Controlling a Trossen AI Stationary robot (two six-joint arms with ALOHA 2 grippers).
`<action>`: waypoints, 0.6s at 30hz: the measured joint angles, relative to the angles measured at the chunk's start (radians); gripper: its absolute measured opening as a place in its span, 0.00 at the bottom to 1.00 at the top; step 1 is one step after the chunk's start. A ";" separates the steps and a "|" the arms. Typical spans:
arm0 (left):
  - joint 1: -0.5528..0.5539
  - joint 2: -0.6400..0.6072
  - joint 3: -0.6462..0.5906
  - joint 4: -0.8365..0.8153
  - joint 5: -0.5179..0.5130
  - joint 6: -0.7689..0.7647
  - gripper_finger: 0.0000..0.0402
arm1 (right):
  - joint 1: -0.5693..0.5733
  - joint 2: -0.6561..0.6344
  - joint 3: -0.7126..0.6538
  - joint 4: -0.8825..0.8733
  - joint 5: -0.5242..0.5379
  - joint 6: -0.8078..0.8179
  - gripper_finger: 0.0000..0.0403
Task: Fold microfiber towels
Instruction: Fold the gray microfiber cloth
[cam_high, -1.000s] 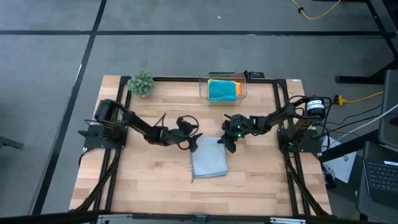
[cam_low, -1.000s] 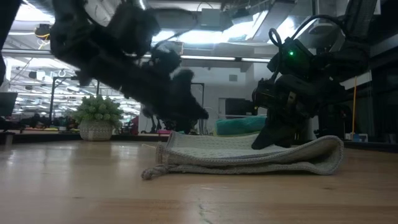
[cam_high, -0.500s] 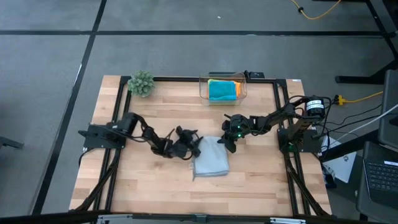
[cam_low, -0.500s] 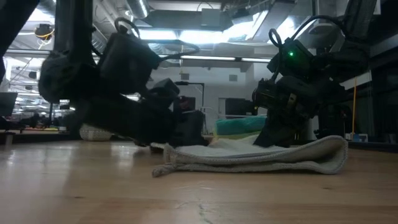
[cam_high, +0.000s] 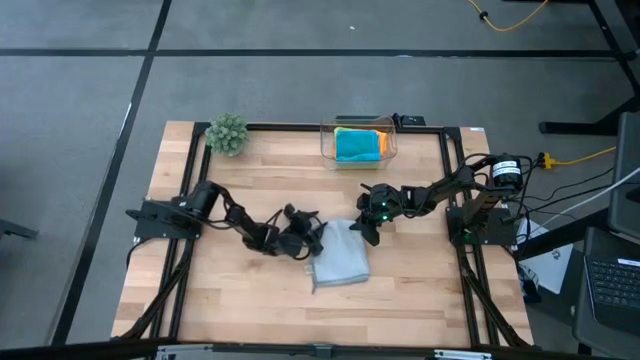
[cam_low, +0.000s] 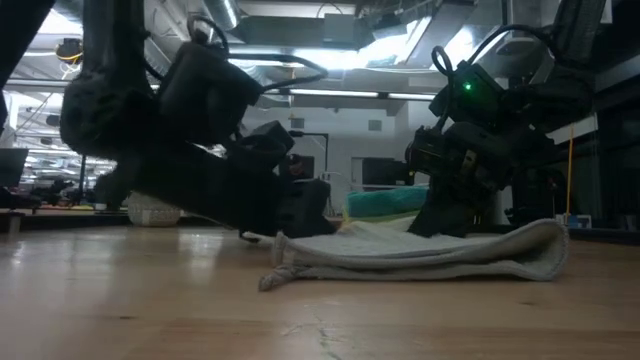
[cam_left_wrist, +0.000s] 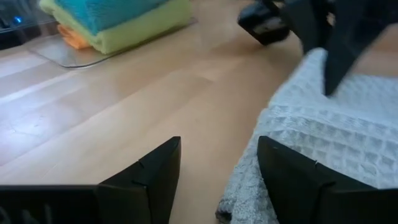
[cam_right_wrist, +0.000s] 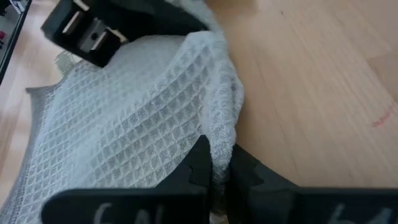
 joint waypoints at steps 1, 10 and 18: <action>-0.008 -0.007 0.000 -0.028 -0.002 -0.008 0.51 | 0.000 0.000 0.000 0.000 0.000 0.000 0.05; -0.035 -0.150 -0.007 -0.236 -0.161 0.131 0.51 | 0.000 0.000 0.000 -0.003 -0.001 0.007 0.05; -0.043 -0.383 -0.007 -0.320 -0.185 0.288 0.51 | 0.000 0.000 0.001 -0.007 -0.005 0.004 0.05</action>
